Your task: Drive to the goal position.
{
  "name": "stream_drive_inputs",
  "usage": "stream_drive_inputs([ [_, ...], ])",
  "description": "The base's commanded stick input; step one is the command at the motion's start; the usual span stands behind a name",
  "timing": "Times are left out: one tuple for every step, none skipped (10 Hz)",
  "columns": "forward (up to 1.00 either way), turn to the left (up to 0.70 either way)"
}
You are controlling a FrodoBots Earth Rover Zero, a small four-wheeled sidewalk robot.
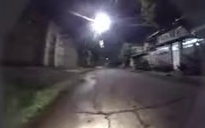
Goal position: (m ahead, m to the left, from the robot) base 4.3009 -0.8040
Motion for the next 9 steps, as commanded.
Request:
stream_drive_inputs([
  [0.50, 0.00],
  [0.50, 0.00],
  [0.50, 0.00],
  [0.50, 0.00],
  [0.50, 0.00],
  [0.50, 0.00],
  [0.50, 0.00],
  [0.50, 0.00],
  [0.50, 0.00],
])
